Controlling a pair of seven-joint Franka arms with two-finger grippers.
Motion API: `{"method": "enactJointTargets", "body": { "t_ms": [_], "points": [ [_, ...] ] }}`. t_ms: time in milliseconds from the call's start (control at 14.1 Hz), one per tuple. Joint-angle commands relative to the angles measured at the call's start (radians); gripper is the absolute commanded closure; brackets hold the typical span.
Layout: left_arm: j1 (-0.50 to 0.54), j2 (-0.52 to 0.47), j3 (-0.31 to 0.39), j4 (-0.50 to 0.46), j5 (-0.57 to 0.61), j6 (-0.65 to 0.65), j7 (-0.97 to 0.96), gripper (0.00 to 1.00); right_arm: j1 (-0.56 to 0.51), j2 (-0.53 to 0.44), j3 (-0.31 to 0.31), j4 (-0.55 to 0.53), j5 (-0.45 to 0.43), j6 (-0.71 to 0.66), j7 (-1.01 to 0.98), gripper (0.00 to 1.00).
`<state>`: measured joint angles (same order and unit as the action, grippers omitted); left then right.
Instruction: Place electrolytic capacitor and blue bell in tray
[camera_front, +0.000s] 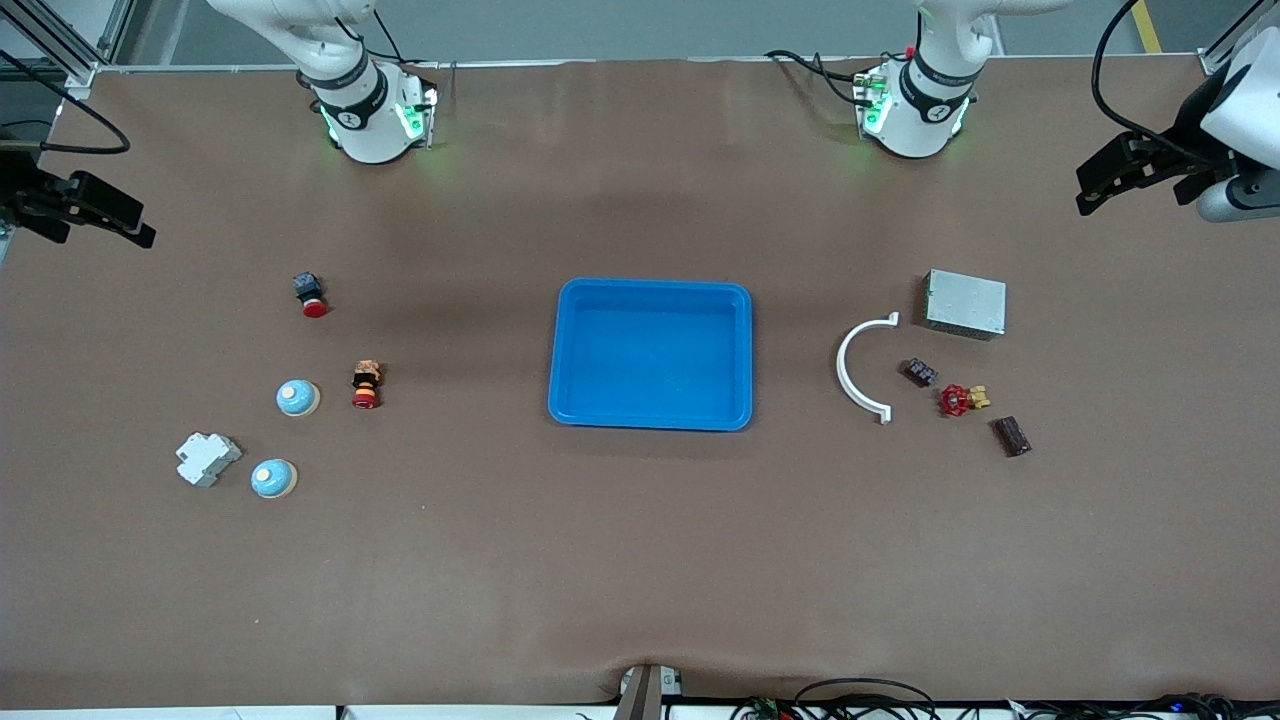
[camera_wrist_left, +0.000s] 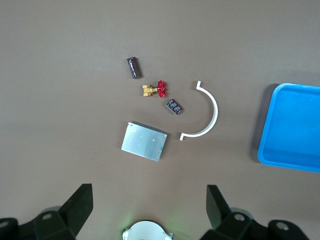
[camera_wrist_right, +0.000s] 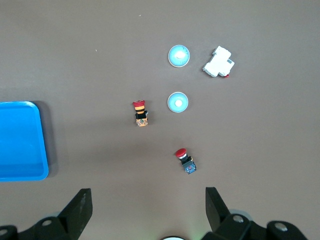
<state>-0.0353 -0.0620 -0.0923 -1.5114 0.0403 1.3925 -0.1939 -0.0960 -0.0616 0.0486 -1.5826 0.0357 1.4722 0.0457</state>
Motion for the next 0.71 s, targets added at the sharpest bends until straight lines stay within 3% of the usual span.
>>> {"method": "enactJointTargets", "body": {
  "t_ms": [0, 637],
  "points": [
    [0.006, 0.014, 0.000, 0.028, -0.025, -0.009, 0.014, 0.00, -0.021, -0.009, 0.008, -0.008, 0.018, 0.004, -0.001, 0.00],
    [0.011, 0.056, 0.005, -0.025, -0.016, -0.009, 0.011, 0.00, -0.053, -0.010, 0.008, -0.045, 0.001, 0.040, -0.010, 0.00]
  ]
}}
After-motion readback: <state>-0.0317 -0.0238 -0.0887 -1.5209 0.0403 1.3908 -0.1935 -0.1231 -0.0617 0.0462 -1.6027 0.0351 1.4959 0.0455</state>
